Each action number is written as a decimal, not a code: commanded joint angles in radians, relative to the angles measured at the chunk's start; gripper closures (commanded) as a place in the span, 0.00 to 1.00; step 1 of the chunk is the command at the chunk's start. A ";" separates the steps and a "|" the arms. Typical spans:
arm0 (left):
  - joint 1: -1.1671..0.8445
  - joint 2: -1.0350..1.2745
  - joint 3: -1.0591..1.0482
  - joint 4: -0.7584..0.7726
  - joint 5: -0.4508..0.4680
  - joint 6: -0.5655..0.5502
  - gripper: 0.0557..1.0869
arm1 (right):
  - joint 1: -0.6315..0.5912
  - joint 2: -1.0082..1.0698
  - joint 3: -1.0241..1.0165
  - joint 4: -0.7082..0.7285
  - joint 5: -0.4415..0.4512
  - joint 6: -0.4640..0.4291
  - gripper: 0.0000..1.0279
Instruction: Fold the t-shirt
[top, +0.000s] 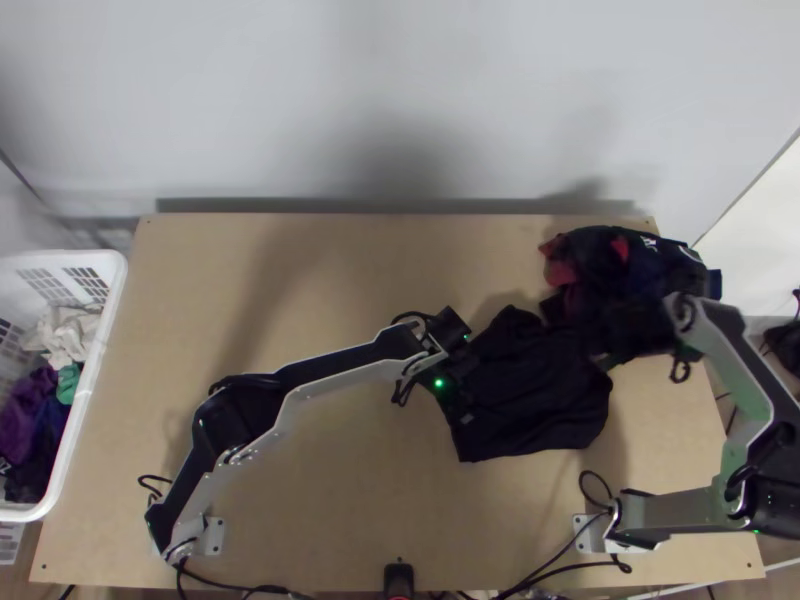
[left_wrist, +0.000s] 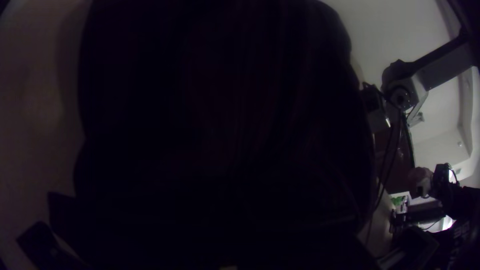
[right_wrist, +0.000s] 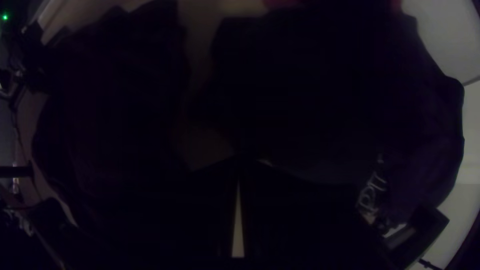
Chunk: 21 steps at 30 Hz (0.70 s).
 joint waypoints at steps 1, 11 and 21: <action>0.022 -0.028 0.014 0.002 0.012 -0.008 0.86 | -0.122 -0.011 0.103 -0.109 -0.051 -0.034 0.97; 0.092 -0.161 0.078 -0.051 0.231 -0.107 0.36 | 0.027 -0.136 0.084 -0.267 -0.100 -0.026 0.89; 0.184 -0.235 0.083 -0.059 0.555 -0.123 0.04 | 0.139 -0.195 0.041 -0.361 -0.100 0.000 0.50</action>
